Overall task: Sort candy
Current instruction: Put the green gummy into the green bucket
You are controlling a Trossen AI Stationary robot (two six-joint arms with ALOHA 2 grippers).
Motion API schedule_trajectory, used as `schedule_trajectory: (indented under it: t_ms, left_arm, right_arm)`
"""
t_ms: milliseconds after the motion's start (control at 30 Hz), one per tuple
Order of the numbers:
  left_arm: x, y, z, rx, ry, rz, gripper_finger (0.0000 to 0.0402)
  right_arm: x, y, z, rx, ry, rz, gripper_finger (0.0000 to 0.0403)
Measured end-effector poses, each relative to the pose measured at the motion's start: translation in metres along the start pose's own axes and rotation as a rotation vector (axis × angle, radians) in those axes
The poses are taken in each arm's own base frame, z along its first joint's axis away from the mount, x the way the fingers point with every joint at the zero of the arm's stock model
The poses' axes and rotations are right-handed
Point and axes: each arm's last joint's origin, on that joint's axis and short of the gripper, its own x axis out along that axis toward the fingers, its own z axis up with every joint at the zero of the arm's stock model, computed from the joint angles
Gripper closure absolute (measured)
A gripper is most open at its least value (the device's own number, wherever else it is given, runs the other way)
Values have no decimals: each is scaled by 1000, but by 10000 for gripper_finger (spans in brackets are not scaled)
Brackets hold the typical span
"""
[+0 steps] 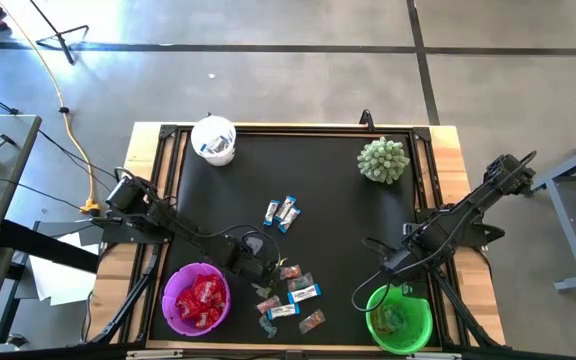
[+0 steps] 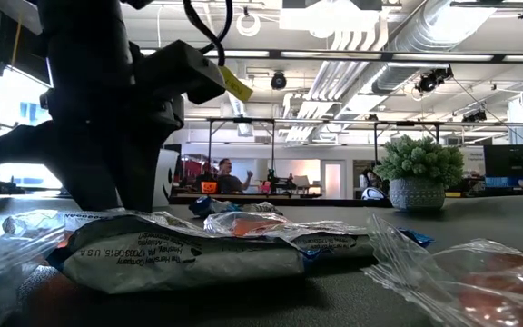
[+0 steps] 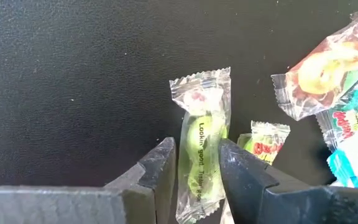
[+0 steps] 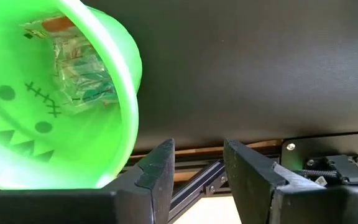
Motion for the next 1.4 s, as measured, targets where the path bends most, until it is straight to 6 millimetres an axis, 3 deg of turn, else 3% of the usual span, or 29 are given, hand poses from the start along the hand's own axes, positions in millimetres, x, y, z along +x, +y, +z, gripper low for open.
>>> schedule_trajectory:
  t_ms: [100,267,533,800,967,1133,1300,1400]
  left_arm:
    - [1,0,0,13,-3,2,317]
    - [-2,-7,0,53,-20,-27,390]
    - [-10,-23,11,115,-86,-68,399]
    - [-37,-56,42,192,-240,-136,400]
    - [-71,-79,67,270,-385,-126,401]
    - [-125,-92,85,291,-592,-169,401]
    - [-179,-97,89,309,-784,-263,401]
    - [-207,-99,85,316,-894,-341,401]
  right_arm:
    - [0,0,0,-3,0,0,268]
    - [0,0,0,-3,0,0,268]
    - [-1,-9,-1,26,-19,-115,268]
    - [-5,-28,15,181,-139,-233,268]
    - [-21,-42,23,300,-295,-233,268]
    - [-65,-46,21,372,-656,-133,268]
    - [-113,-52,11,455,-1079,-47,268]
    - [-130,-53,7,473,-1251,-36,268]
